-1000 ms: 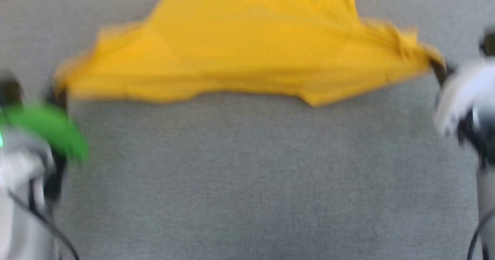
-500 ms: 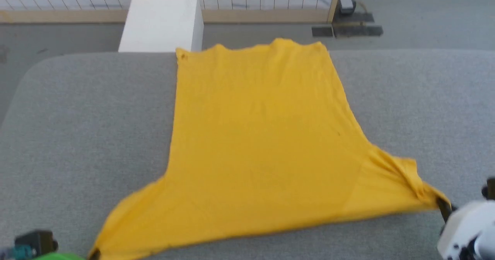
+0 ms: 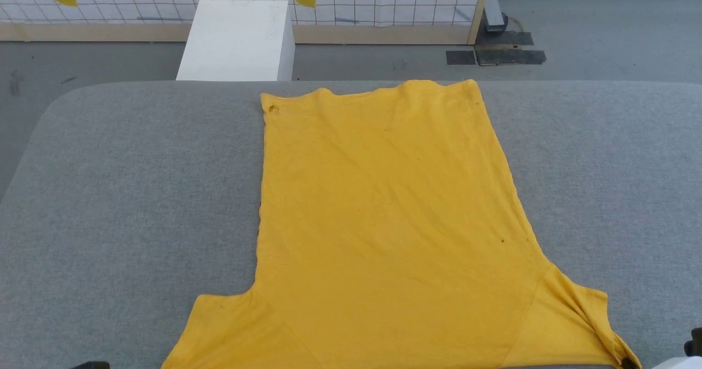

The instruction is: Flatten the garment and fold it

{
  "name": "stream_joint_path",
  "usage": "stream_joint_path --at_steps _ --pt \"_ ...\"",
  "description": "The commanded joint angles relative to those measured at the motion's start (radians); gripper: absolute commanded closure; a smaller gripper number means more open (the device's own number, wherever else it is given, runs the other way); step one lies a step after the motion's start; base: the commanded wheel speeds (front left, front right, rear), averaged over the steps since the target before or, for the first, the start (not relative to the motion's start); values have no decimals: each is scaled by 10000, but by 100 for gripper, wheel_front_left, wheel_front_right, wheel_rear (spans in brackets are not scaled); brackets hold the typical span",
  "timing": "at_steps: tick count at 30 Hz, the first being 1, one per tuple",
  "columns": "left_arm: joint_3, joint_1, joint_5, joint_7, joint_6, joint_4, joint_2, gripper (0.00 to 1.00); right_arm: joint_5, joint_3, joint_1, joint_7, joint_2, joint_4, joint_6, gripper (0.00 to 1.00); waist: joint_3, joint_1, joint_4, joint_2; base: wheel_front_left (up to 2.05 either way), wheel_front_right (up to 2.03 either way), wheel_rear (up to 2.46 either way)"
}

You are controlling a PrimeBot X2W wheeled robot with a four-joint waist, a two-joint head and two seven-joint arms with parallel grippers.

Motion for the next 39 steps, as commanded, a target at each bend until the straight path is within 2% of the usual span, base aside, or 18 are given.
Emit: stream_joint_path --at_steps 1,3,8,15,19,22,32,34,39 --pt "28 -258 49 -224 -73 38 -25 100 78 97 -13 -218 45 383 -21 57 45 1 4 0 0 0 0" --pt "28 -390 70 -493 -161 46 -65 100 200 166 -108 -581 46 485 -21 0 68 1 34 0 0 0 0" --pt "-14 -710 118 -1073 -348 -78 -180 100 87 200 -368 -1727 46 -94 -21 0 81 1 157 0 0 0 0" --pt "-361 -1036 280 -1250 -414 -390 -323 100 -208 477 -998 -3061 46 -1420 -21 0 203 1 512 0 0 0 0" --pt "-625 -1317 371 -1266 -492 -493 -388 100 -611 626 -1988 -3759 -31 -1711 -21 0 465 1 858 0 0 0 0" --pt "-868 -1642 441 -1308 -587 -599 -473 100 -757 702 -3190 -4030 -341 -1358 -21 0 860 1 1258 0 0 0 0" --pt "-1676 -2831 564 -1745 -1027 -599 -979 100 -891 494 -7522 -3275 -1947 1371 -21 0 2691 1 2859 0 0 0 0" --pt "-1835 -3118 555 -1944 -1166 -438 -1143 100 -1082 494 -8335 -2779 -2365 1983 -21 0 3134 1 3241 0 0 0 0" --pt "-2115 -3581 477 -2345 -1476 -69 -1432 100 -1477 568 -9859 -1204 -2922 2939 -21 0 3939 1 3850 0 0 0 0"
